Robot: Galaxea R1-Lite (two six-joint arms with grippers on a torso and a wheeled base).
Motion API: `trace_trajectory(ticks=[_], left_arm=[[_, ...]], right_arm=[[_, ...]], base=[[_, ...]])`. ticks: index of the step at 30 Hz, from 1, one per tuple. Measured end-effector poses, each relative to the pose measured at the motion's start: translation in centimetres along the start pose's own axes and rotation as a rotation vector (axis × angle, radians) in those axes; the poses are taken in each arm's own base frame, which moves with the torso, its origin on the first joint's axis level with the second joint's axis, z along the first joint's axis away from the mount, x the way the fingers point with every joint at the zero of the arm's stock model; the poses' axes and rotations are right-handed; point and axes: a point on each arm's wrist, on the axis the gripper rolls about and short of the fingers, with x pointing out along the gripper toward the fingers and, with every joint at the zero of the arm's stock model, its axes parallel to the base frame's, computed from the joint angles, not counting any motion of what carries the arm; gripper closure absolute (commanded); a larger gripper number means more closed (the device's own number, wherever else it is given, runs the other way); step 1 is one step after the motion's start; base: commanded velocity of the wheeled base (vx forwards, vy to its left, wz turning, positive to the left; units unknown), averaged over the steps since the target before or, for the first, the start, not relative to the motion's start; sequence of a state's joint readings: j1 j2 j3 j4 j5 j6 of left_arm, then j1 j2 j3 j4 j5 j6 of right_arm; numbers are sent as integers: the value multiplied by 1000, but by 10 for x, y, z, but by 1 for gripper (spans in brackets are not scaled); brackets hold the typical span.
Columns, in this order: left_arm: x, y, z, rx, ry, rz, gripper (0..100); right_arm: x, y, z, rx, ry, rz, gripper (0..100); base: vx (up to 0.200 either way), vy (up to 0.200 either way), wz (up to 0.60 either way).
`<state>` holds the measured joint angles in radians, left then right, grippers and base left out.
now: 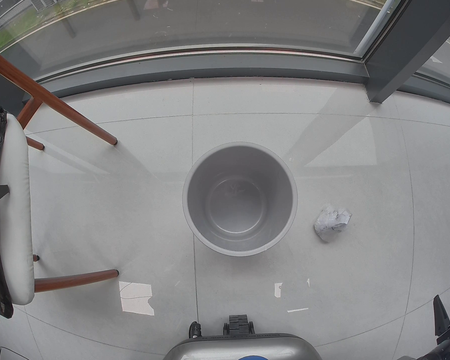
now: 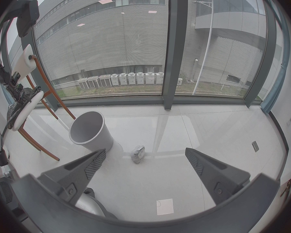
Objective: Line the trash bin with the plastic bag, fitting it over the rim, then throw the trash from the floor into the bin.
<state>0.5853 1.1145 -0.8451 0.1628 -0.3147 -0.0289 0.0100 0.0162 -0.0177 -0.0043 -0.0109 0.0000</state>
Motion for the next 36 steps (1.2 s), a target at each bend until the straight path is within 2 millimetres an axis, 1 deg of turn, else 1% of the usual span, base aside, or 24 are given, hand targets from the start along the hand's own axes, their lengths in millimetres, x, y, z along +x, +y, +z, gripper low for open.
trace_trajectory(ticks=[2, 3, 13, 20, 23, 26, 31, 36], left_arm=[[0, 0, 0, 0, 1, -1, 0], [0, 0, 0, 1, 0, 0, 100], [-3, -1, 1, 5, -11, -6, 100], [-2, -1, -7, -1, 10, -9, 100], [-5, -2, -9, -3, 7, -28, 100], [-13, -6, -6, -8, -17, -95, 100], [-39, -18, 6, -30, -103, -200, 100], [-64, -29, 8, -64, -146, -365, 100]], right_arm=[[0, 0, 0, 0, 0, 0, 0], [0, 0, 0, 0, 0, 0, 0], [0, 0, 0, 0, 1, 0, 0], [0, 0, 0, 0, 0, 0, 0], [0, 0, 0, 0, 0, 1, 0], [0, 0, 0, 0, 0, 1, 0], [0, 0, 0, 0, 0, 0, 0], [0, 0, 0, 0, 0, 0, 0]], base=[[0, 0, 0], [0, 0, 0], [0, 0, 0], [0, 0, 0], [0, 0, 0], [0, 0, 0], [0, 0, 0], [0, 0, 0]])
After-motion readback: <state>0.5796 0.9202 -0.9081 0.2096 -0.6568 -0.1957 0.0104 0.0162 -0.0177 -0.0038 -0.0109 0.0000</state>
